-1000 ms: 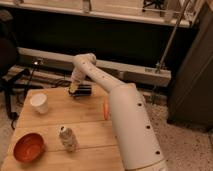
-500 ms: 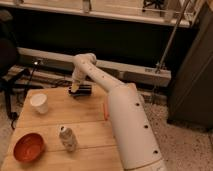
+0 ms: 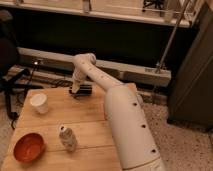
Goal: Place the eraser in the ceramic cup
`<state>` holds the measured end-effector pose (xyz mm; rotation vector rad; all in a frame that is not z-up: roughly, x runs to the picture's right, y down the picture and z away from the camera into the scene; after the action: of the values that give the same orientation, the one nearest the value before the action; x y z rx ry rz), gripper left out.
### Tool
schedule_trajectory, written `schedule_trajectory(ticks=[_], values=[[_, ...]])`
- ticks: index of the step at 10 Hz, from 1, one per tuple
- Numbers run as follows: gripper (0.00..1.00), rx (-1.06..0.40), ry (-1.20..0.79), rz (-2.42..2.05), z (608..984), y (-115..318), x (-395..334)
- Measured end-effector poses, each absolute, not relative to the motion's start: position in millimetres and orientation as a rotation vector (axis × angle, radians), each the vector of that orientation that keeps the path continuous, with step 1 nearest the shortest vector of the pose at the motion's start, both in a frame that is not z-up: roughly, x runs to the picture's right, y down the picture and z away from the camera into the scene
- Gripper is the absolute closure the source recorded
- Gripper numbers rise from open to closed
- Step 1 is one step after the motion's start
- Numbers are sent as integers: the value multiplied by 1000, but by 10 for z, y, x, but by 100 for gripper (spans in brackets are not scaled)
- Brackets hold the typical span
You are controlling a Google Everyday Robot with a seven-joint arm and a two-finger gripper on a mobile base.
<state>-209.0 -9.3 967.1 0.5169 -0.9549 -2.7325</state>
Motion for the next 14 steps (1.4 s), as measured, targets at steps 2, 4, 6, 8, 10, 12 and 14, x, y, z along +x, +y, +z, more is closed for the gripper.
schedule_trajectory(ticks=[2,4,6,8,10,12,14], values=[[48,511,-961,-2736,9684,-93,-2087],[48,506,-964,-2739,9696,-93,-2088],[48,504,-965,-2741,9698,-99,-2088],[36,502,-970,-2742,9697,-95,-2090],[21,498,-981,-2743,9693,-74,-2091],[20,499,-980,-2743,9692,-80,-2089],[20,502,-978,-2745,9681,-95,-2096]])
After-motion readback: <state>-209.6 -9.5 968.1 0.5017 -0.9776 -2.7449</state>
